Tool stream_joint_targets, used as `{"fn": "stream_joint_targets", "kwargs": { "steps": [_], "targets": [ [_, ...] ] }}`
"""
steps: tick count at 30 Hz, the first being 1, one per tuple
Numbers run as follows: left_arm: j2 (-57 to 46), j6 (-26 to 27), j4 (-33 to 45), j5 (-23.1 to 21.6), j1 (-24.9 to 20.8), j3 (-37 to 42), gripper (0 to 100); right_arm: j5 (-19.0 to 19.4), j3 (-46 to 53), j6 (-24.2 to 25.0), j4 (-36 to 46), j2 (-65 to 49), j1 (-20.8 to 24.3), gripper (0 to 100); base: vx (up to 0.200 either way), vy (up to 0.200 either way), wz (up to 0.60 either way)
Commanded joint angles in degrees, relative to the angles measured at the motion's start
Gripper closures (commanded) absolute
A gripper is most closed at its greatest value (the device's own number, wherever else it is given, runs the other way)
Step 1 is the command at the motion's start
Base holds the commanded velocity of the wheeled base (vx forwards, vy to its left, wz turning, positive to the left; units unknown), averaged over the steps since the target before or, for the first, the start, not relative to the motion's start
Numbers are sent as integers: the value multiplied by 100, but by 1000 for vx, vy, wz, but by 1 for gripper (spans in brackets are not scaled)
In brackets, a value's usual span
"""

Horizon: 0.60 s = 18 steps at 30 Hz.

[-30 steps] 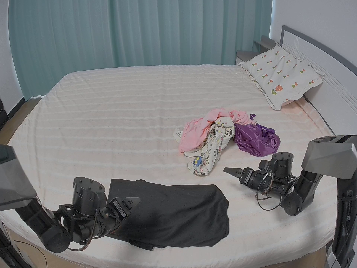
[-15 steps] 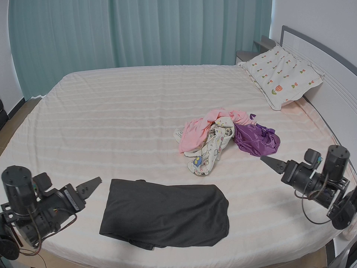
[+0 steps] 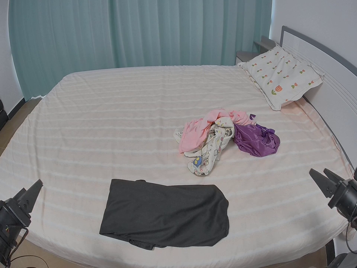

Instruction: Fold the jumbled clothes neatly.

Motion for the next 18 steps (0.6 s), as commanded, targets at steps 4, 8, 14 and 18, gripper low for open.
{"fn": "stream_joint_targets", "kwargs": {
  "steps": [4,8,14,18],
  "targets": [
    [-3079,1711,1531,526,1091,100,0,-206,243,-619,2641,-3908,-399,0,0,0,0],
    [-3264,1993,1469,552,1205,188,0,-100,278,-724,3063,-4277,-452,0,0,0,0],
    [-3281,2221,1452,517,2040,206,0,-92,269,-1243,4135,-4981,-733,0,0,0,0],
    [-3571,2705,1460,218,2409,302,0,-83,269,-1419,4909,-5376,-944,0,0,0,0]
  ]
}}
